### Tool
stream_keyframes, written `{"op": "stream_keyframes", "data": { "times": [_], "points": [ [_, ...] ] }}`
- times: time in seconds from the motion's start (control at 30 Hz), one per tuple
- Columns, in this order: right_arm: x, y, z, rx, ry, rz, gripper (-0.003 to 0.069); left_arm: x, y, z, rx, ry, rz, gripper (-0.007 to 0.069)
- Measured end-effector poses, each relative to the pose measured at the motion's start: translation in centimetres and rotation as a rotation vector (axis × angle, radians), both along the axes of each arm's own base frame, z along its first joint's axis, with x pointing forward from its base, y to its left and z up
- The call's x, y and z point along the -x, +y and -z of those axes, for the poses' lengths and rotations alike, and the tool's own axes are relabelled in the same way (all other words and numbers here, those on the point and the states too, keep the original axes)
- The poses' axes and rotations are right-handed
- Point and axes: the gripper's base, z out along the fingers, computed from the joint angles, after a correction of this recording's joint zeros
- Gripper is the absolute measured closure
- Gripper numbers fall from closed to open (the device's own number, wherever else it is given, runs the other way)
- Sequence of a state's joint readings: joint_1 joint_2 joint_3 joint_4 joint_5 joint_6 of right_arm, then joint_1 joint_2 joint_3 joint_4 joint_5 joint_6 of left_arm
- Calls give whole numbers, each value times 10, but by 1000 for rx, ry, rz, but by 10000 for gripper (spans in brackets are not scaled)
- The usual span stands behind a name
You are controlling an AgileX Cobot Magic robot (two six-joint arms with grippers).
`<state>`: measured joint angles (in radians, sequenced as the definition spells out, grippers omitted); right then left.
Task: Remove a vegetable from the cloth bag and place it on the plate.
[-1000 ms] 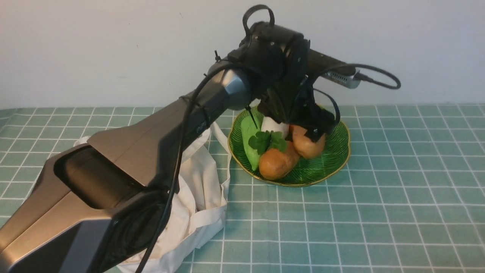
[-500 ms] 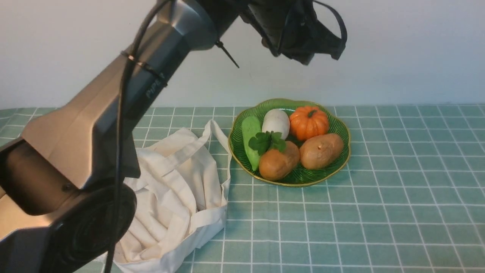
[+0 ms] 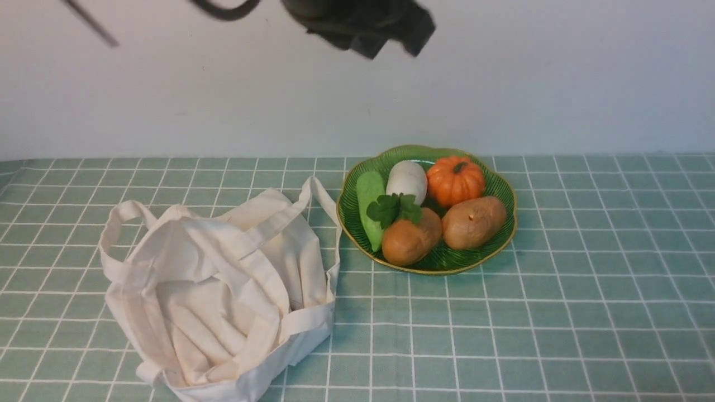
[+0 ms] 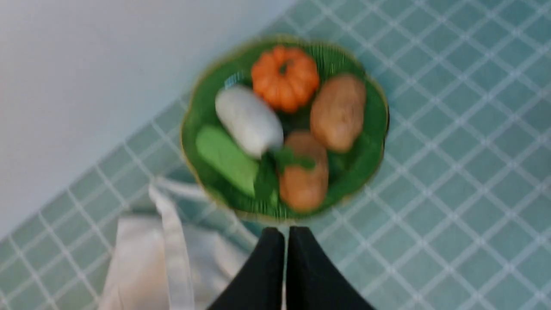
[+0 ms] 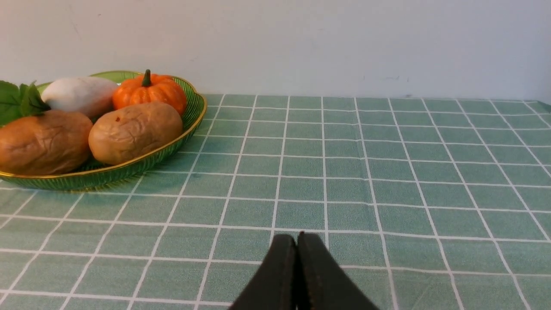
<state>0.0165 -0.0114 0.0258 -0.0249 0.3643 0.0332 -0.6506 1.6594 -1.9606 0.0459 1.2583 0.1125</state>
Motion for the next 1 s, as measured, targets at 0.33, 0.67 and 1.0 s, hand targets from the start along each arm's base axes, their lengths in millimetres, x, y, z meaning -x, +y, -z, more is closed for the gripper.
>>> {"op": "stream_keyframes", "data": {
  "times": [0.33,0.67,1.0],
  "points": [
    [0,0,0,0,0,0,676,101,68,77,62,61,27,629],
    [0,0,0,0,0,0,676,142,94,168,481,-104,-107,629],
    [0,0,0,0,0,0,676,145,101,193,502,-130,-151,629]
  ]
}}
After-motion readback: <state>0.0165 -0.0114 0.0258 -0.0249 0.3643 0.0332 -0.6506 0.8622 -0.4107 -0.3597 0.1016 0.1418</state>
